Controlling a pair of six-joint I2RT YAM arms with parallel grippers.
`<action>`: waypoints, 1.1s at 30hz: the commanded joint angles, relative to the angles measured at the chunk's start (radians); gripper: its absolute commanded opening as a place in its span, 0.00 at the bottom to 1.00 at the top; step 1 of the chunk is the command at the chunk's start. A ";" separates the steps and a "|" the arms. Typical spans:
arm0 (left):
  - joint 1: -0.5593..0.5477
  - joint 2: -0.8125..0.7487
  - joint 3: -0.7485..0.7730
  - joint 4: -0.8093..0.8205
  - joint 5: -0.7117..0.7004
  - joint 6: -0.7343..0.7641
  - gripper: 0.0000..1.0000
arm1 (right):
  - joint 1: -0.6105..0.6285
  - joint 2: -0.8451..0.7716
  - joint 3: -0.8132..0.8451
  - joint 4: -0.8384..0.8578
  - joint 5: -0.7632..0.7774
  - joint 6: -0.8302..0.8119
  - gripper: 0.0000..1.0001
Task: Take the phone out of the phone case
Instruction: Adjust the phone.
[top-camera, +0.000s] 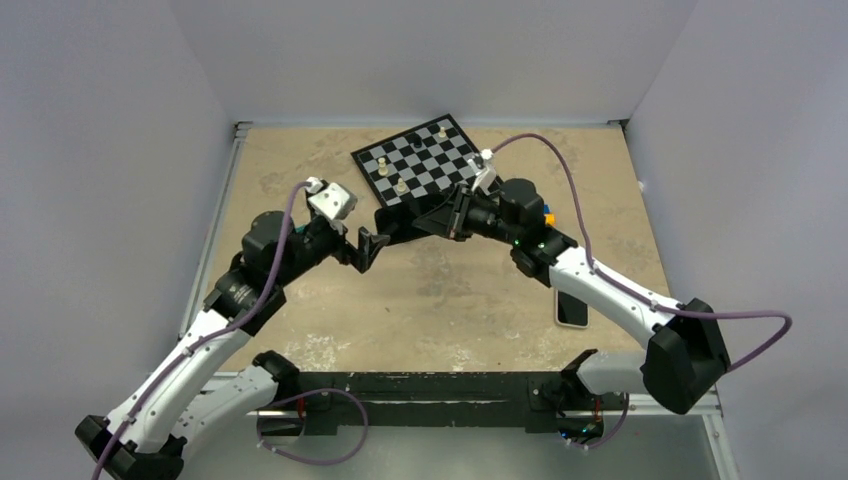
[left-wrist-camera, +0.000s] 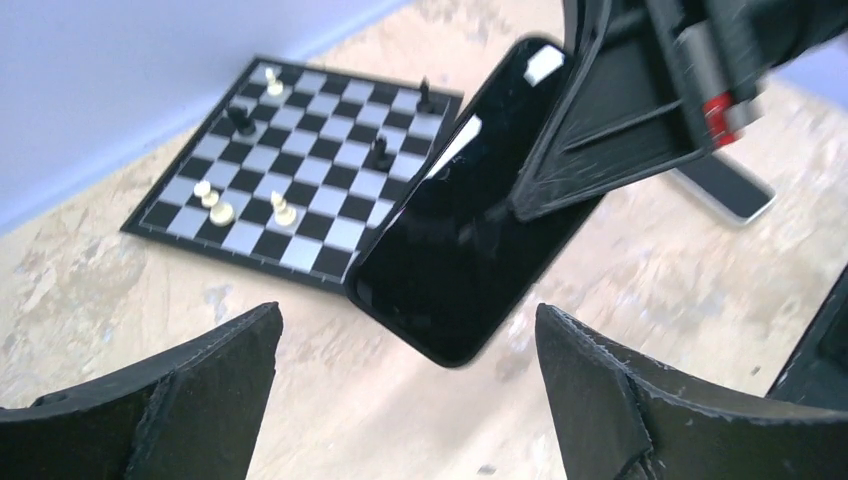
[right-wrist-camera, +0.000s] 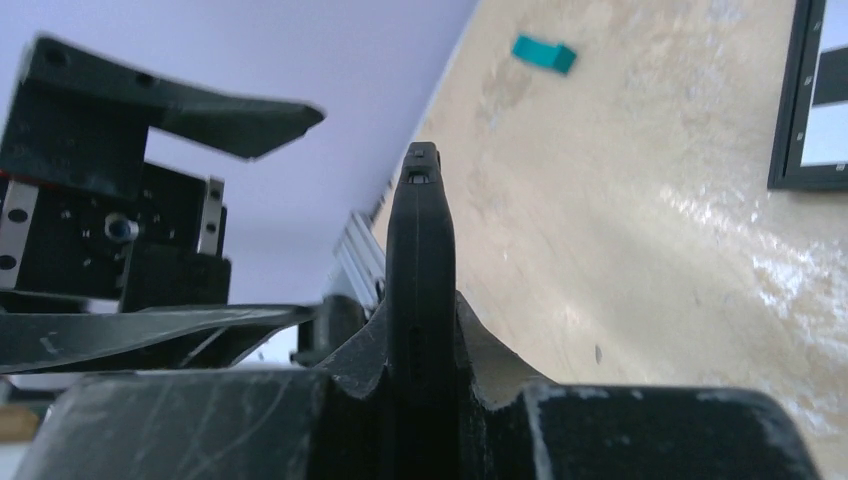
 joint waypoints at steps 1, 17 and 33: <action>0.007 -0.046 -0.041 0.187 -0.021 -0.230 1.00 | -0.048 -0.100 -0.200 0.604 0.115 0.244 0.00; 0.021 0.123 -0.244 0.921 0.234 -1.076 0.71 | -0.017 -0.140 -0.499 1.236 0.229 0.572 0.00; 0.018 0.077 -0.272 0.948 0.260 -1.062 0.75 | 0.001 -0.178 -0.503 1.148 0.227 0.516 0.00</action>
